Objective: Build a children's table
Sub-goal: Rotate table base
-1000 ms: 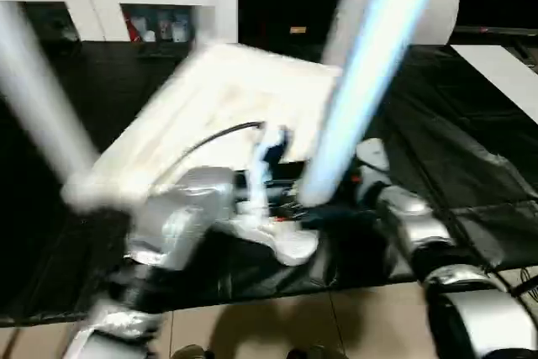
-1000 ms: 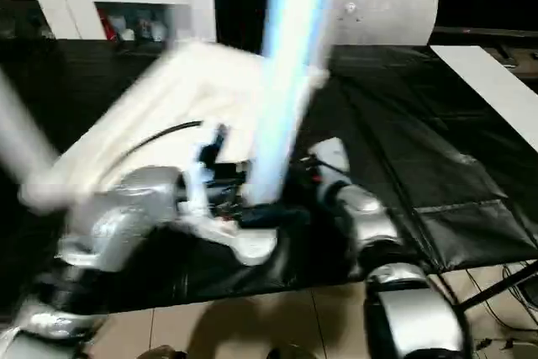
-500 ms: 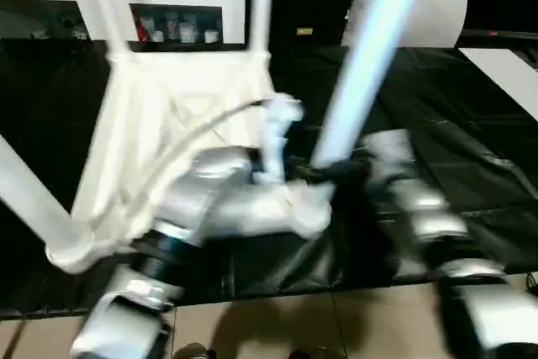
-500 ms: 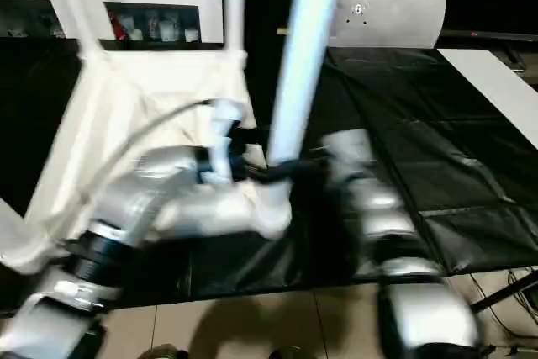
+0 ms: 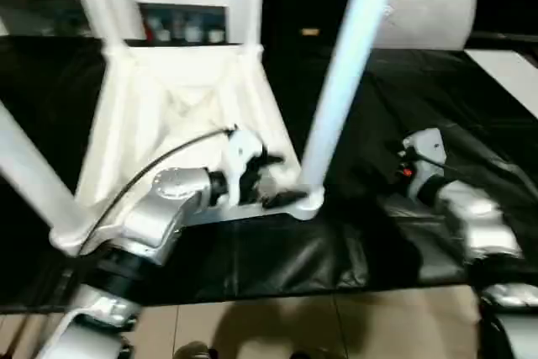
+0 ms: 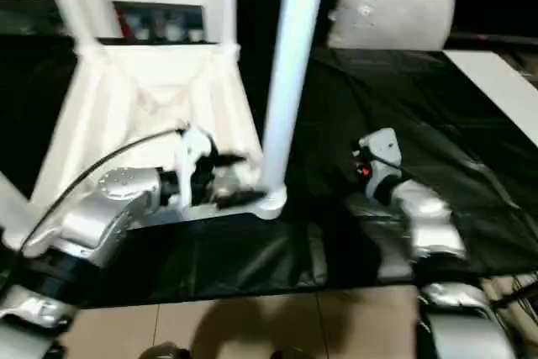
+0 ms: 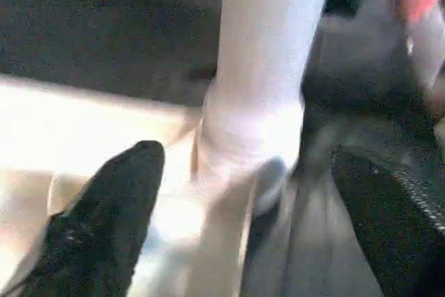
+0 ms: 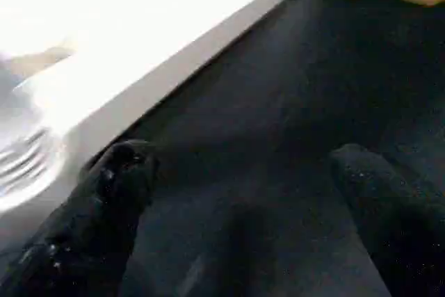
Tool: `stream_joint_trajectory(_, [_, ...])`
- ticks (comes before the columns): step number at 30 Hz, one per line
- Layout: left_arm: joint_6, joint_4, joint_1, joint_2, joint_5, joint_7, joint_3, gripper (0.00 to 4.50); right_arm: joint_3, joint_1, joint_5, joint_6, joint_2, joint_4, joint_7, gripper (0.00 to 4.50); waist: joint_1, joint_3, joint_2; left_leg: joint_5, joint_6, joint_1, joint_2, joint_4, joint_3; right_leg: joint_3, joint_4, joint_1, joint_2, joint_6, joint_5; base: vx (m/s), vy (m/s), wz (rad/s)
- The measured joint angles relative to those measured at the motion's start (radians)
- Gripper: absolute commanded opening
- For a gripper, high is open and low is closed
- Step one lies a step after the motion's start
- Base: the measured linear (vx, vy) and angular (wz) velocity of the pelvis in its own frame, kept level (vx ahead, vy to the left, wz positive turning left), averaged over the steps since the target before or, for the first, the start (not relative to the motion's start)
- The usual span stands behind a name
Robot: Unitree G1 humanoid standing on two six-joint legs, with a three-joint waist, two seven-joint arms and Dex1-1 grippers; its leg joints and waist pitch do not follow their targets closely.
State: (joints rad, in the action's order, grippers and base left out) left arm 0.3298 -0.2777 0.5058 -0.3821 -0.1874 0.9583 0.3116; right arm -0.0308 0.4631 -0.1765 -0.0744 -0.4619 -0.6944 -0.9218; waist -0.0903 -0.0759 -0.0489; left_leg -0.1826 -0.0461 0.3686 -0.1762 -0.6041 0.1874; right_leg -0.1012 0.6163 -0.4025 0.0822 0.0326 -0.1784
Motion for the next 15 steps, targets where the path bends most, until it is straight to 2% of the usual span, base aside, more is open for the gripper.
stream_joint_trajectory(2, [0.001, -0.023, -0.001, -0.021, 0.013, 0.022, 0.006, 3.77, 0.005, -0.031, -0.027, 0.044, -0.028, 0.065, -0.078, 4.50, -0.002, 0.000, 0.000, 0.000, 0.000, 0.000, 0.000, 0.000, 0.000, 0.000, -0.001, 0.000, 0.000, 0.000, 0.000, 0.000, 0.000, 0.00])
stream_joint_trajectory(6, [0.023, -0.025, 0.000, -0.042, 0.017, 0.066, 0.026, 3.56, 0.007, -0.058, -0.069, 0.111, -0.075, 0.178, -0.181, 4.50, -0.001, 0.000, 0.000, 0.000, 0.000, -0.001, 0.000, 0.000, 0.000, 0.000, -0.001, 0.001, 0.000, 0.000, 0.000, 0.000, 0.000, 0.00])
stream_joint_trajectory(8, [0.044, -0.023, 0.000, -0.044, 0.017, 0.077, 0.032, 3.30, 0.014, -0.072, -0.087, 0.140, -0.096, 0.221, -0.216, 4.50, -0.002, 0.000, 0.000, 0.000, 0.000, -0.001, 0.000, 0.001, 0.000, 0.000, -0.001, 0.001, 0.000, 0.000, 0.000, 0.000, 0.000, 0.00])
stream_joint_trajectory(10, [0.058, -0.023, 0.001, -0.045, 0.018, 0.078, 0.035, 3.19, 0.022, -0.077, -0.094, 0.158, -0.103, 0.239, -0.231, 4.50, -0.001, 0.000, 0.000, 0.000, 0.000, -0.001, 0.000, 0.001, 0.000, 0.000, -0.001, 0.001, 0.000, 0.000, 0.000, 0.000, 0.000, 0.00])
stream_joint_trajectory(12, [0.062, -0.030, 0.004, -0.039, 0.027, 0.075, 0.038, 2.85, 0.030, -0.079, -0.096, 0.176, -0.104, 0.261, -0.241, 4.50, 0.000, 0.000, 0.000, 0.000, 0.000, -0.001, 0.000, 0.001, 0.000, 0.000, -0.001, 0.001, 0.000, -0.001, 0.000, 0.000, 0.000, 0.00])
stream_joint_trajectory(15, [0.051, -0.055, 0.010, -0.019, 0.030, 0.073, 0.038, 2.77, 0.037, -0.080, -0.101, 0.202, -0.101, 0.301, -0.243, 4.50, -0.001, 0.000, 0.000, 0.000, 0.000, -0.001, 0.000, 0.001, 0.000, 0.000, -0.001, 0.001, 0.000, -0.001, 0.000, 0.000, 0.000, 0.00])
